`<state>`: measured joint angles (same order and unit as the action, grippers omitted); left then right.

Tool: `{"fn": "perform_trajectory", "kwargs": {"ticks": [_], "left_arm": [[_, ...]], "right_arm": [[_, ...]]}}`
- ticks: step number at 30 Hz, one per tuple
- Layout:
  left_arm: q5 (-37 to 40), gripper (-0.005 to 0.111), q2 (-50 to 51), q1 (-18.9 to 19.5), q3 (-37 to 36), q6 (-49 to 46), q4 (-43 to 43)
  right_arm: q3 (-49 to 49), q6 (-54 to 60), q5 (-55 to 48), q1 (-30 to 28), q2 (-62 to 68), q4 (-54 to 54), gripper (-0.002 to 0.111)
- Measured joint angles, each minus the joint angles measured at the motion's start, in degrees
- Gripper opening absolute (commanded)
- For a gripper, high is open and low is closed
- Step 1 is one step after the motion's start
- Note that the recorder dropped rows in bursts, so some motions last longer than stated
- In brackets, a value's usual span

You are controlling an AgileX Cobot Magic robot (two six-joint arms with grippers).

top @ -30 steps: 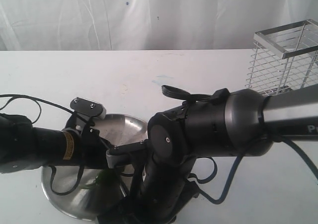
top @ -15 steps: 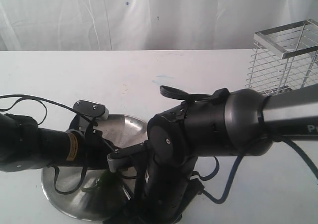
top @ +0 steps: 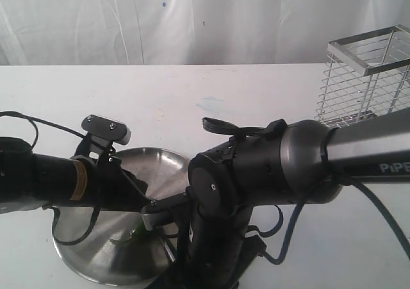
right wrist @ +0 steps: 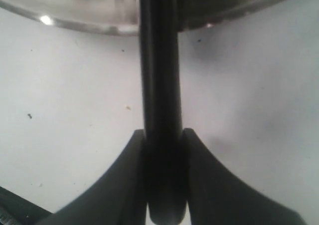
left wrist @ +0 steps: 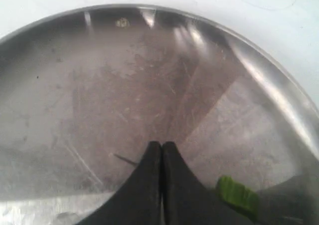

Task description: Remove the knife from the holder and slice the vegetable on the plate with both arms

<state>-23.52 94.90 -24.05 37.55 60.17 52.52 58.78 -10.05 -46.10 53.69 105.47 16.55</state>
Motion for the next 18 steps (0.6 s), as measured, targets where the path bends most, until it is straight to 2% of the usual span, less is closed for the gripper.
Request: {"fn": "perform_trajectory", "kwargs": {"ticks": [3, 7, 9, 13, 18], "left_arm": [[0.0, 0.0, 0.1, 0.0, -2.5, 0.0, 0.0], [-6.3, 0.0, 1.2, 0.1, -3.4, -0.1, 0.0], [-7.1, 0.0, 1.3, 0.1, -3.4, -1.1, -0.3], [-9.5, 0.0, 2.8, 0.2, -3.5, -6.0, -5.5], [-13.1, 0.0, 5.0, 0.2, -3.5, -7.3, -7.6]], "right_arm": [[0.0, -0.2, 0.0, 0.0, 0.0, 0.2, 0.0], [0.0, -0.4, -0.2, 0.0, 0.0, 1.2, 0.0], [0.0, -0.4, -0.4, 0.0, 0.0, 1.3, 0.0], [0.0, -0.4, -0.4, 0.0, 0.0, 1.7, 0.0], [0.0, -1.4, -0.4, 0.0, 0.0, 2.6, 0.0]]}}
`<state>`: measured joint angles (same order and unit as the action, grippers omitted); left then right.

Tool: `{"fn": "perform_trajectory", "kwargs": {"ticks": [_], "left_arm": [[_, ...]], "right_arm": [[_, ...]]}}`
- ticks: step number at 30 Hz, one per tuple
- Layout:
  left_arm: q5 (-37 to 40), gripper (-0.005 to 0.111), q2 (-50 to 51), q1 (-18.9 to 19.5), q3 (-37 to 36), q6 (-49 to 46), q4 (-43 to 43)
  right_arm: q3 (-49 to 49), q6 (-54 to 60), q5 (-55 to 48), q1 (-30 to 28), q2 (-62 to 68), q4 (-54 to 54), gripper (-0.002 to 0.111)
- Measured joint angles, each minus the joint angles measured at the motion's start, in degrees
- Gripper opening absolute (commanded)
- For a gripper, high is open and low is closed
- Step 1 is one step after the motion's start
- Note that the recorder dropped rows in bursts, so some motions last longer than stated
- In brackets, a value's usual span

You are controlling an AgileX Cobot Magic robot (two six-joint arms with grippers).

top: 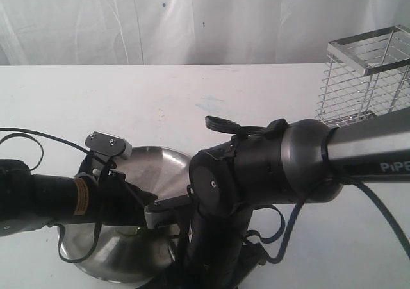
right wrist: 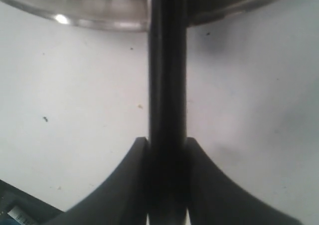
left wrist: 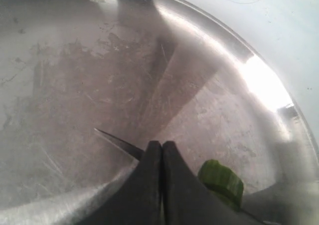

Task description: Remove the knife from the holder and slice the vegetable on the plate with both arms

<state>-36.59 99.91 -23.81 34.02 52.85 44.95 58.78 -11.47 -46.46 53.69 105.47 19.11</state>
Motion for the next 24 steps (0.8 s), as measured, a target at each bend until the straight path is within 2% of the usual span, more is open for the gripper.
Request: {"fn": "perform_trajectory", "kwargs": {"ticks": [12, 24], "left_arm": [[-5.7, 0.0, 3.1, 0.4, 0.3, -0.2, -1.8], [-6.8, 0.0, 2.6, 0.4, 0.1, -2.8, -2.1]], "right_arm": [[0.0, -1.2, 0.0, 0.0, 0.0, 0.2, 0.0], [0.0, -1.2, -0.2, 0.0, 0.0, -0.2, 0.0]]}}
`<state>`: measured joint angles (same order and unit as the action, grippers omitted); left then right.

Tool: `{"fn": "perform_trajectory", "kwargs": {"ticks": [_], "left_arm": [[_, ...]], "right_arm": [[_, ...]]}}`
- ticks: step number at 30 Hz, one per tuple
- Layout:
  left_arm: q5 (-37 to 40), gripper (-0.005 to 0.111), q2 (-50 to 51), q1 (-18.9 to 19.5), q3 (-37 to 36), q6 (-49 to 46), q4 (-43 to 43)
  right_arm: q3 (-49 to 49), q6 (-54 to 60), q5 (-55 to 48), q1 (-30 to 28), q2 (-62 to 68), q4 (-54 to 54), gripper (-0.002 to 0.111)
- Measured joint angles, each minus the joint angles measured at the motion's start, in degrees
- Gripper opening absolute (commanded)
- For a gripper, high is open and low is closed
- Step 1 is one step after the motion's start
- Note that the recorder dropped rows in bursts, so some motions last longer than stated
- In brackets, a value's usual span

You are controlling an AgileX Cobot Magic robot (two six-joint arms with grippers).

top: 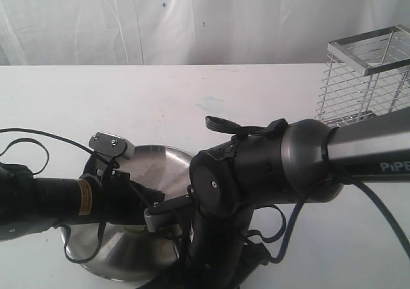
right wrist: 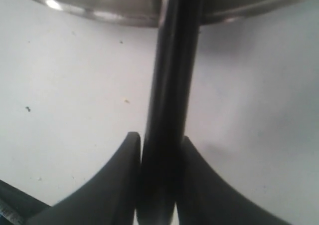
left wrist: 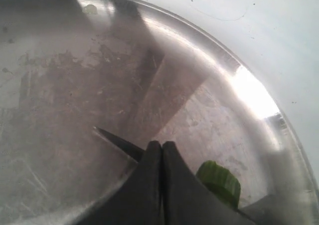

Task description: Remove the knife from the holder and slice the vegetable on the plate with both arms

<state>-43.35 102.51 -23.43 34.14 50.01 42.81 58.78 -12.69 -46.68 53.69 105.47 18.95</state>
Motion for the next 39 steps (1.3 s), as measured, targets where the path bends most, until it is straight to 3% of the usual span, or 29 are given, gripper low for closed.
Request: {"fn": "perform_trajectory", "kwargs": {"ticks": [8, 17, 27, 39], "left_arm": [[-5.8, 0.0, 1.9, 0.1, -0.3, -1.1, -1.2], [-5.6, 0.0, 1.9, 0.1, -0.3, -2.9, -1.6], [0.1, 0.0, -3.3, 0.1, -0.5, -3.3, -1.3], [-2.7, 0.0, -1.6, 0.1, -2.2, -5.1, -3.7]], "right_arm": [[0.0, -0.2, -0.7, 0.0, 0.0, -0.2, 0.0], [0.0, -0.2, -0.7, 0.0, 0.0, -0.5, 0.0], [0.0, 1.5, -0.6, 0.0, 0.0, -0.8, 0.0], [0.0, 2.5, -0.8, 0.1, 0.0, -0.8, 0.0]]}}
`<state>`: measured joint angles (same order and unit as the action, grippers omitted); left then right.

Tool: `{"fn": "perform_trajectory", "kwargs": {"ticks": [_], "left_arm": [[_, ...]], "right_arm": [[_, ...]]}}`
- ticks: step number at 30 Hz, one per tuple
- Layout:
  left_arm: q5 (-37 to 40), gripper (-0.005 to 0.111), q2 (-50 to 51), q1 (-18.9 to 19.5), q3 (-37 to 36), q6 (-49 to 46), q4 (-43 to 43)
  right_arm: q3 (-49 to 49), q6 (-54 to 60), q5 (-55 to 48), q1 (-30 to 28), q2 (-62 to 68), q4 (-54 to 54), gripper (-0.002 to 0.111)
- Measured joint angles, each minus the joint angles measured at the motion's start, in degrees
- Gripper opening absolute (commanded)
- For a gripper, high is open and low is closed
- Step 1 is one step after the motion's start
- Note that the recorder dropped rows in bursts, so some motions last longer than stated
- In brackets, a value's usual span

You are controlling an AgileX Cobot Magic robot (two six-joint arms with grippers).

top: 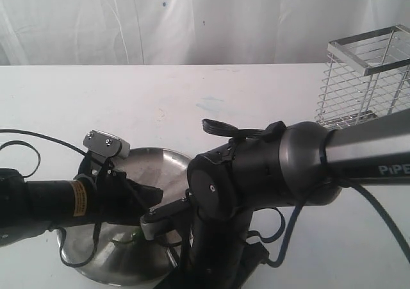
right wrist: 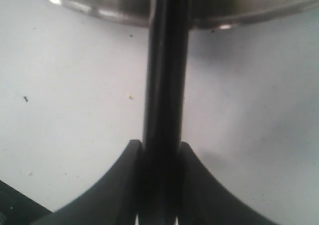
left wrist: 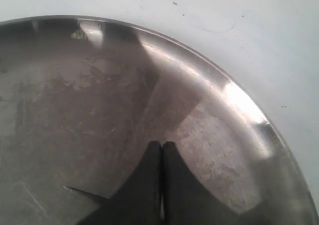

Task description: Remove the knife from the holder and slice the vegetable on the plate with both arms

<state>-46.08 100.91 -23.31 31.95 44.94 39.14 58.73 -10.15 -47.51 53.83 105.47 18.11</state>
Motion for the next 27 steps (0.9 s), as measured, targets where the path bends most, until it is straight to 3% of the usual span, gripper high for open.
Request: {"fn": "perform_trajectory", "kwargs": {"ticks": [16, 27], "left_arm": [[-6.9, 0.0, 5.9, -0.2, -1.2, -2.6, -1.8], [2.9, 0.0, 4.2, -0.5, -0.6, 11.8, 3.8]], "right_arm": [[0.0, -0.3, -1.0, 0.0, 0.0, 0.6, 0.0], [0.0, 1.3, -9.9, 0.1, -2.5, -0.5, 0.0]]}}
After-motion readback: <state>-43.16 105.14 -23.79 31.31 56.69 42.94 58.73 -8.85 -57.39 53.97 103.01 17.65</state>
